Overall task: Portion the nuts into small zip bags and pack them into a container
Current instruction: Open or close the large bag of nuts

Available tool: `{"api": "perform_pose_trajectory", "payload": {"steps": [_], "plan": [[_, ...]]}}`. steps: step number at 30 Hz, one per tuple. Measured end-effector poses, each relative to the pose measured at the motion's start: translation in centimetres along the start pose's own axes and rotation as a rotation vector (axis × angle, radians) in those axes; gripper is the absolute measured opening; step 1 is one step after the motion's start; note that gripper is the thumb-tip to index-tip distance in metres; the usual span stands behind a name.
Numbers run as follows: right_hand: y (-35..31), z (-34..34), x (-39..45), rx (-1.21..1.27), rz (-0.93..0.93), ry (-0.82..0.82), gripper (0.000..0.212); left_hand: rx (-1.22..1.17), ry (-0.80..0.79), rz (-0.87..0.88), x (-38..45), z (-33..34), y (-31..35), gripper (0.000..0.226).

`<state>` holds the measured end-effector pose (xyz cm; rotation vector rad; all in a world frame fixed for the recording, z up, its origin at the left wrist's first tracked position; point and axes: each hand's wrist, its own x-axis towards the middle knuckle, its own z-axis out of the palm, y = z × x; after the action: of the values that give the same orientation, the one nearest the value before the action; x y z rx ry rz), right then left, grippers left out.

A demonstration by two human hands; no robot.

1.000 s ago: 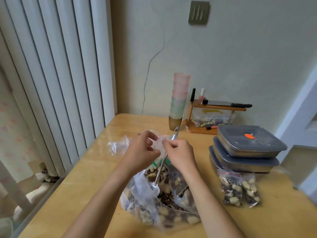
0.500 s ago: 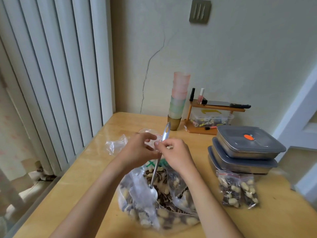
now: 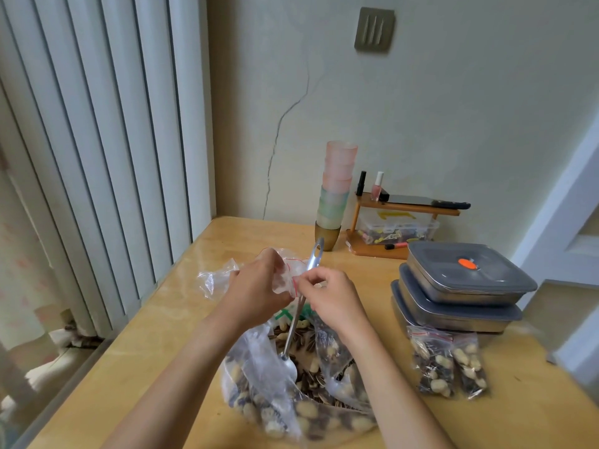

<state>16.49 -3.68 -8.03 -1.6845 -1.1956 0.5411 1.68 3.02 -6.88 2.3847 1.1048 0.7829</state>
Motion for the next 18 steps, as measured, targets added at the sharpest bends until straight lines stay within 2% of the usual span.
{"api": "perform_pose_trajectory", "payload": {"steps": [3, 6, 10, 15, 18], "plan": [[0.3, 0.2, 0.1, -0.016, -0.008, 0.013, 0.017, -0.014, -0.053, -0.033, 0.1, 0.1, -0.3, 0.040], [0.2, 0.2, 0.1, 0.010, -0.047, -0.067, 0.019, -0.019, -0.101, -0.029, 0.1, 0.4, -0.4, 0.038], [-0.2, 0.3, -0.2, 0.018, -0.019, -0.111, 0.021, -0.053, -0.046, -0.032, 0.2, 0.5, -0.6, 0.037], [-0.7, 0.0, -0.3, 0.037, -0.015, -0.123, 0.032, -0.003, -0.109, -0.011, 0.0, 0.5, -0.6, 0.052], [-0.8, 0.1, -0.3, 0.050, -0.010, -0.121, 0.033, 0.048, -0.101, -0.008, -0.2, 1.1, -0.3, 0.053]]}}
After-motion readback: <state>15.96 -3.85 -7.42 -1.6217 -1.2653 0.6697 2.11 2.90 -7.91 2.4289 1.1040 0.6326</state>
